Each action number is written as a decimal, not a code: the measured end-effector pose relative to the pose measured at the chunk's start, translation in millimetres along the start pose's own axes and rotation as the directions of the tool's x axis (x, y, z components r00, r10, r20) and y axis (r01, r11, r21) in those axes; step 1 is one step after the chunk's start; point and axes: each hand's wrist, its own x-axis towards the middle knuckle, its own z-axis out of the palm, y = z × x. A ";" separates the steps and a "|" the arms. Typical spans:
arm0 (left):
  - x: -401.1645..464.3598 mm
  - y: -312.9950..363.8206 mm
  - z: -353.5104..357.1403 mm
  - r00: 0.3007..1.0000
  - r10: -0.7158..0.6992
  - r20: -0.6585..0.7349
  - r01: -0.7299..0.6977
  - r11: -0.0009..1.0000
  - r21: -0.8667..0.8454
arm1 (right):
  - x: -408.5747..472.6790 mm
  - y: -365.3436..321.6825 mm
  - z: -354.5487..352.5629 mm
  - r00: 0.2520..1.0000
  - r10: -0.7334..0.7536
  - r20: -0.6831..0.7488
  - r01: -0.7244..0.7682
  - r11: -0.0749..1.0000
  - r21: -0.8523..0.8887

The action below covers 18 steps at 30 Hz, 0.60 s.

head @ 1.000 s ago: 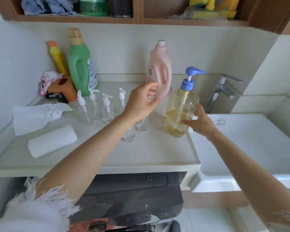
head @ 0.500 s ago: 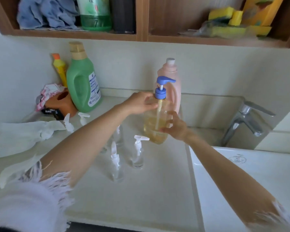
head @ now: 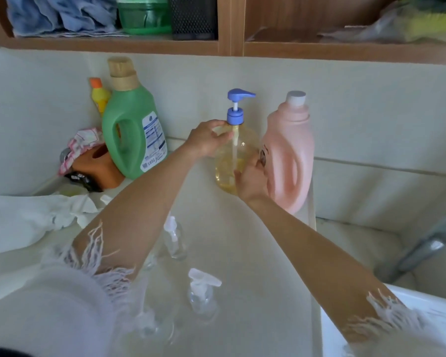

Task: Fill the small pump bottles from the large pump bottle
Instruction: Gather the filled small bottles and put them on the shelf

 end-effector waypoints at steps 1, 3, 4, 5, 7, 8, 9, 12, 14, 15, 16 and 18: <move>4.3 -1.0 1.2 1.000 0.000 -0.012 0.000 1.000 0.000 | 4.4 -3.2 1.2 1.000 0.007 -0.004 -0.007 0.999 -0.034; 10.9 -2.3 4.1 0.999 -0.001 -0.053 0.004 0.999 0.051 | 14.3 -7.5 0.4 0.999 0.025 -0.027 -0.028 0.993 -0.116; 12.7 -1.9 5.5 0.997 0.000 -0.073 0.006 0.997 0.079 | 18.3 -10.0 -1.1 0.999 0.032 -0.036 -0.037 0.987 -0.155; 14.4 -1.9 7.3 0.996 0.003 -0.089 0.006 0.995 0.095 | 20.3 -12.1 -3.0 0.999 0.042 -0.033 -0.048 0.980 -0.192; 15.5 0.7 9.1 0.995 0.006 -0.098 0.005 0.994 0.105 | 22.1 -16.6 -7.5 0.999 0.043 -0.017 -0.046 0.965 -0.256; 14.9 2.3 8.0 0.996 0.005 -0.093 0.005 0.994 0.113 | 22.3 -18.6 -10.0 0.999 0.040 -0.010 -0.041 0.960 -0.276; 14.9 2.4 8.1 0.997 0.004 -0.080 0.006 0.993 0.121 | 22.7 -18.2 -11.0 0.999 0.037 0.004 -0.035 0.958 -0.284; 8.5 3.4 -0.9 1.000 0.003 -0.007 -0.002 0.985 0.174 | 15.9 -18.8 -18.3 0.999 0.025 0.031 -0.016 0.967 -0.252; -0.8 6.5 -9.5 0.999 0.001 0.037 -0.009 0.979 0.205 | 6.3 -18.2 -25.4 0.999 0.010 0.043 -0.003 0.984 -0.176; -6.8 7.6 -14.0 0.999 0.008 0.044 -0.017 0.977 0.212 | -1.8 -18.5 -29.4 0.997 -0.018 0.074 0.028 0.990 -0.135; -18.1 10.8 -22.1 0.999 0.023 0.048 -0.032 0.976 0.214 | -14.0 -21.7 -35.8 0.993 -0.047 0.111 0.058 0.994 -0.094; -28.7 17.2 -30.6 0.997 0.071 0.033 -0.076 0.976 0.203 | -21.4 -18.4 -44.3 0.982 -0.098 0.159 0.105 0.994 -0.036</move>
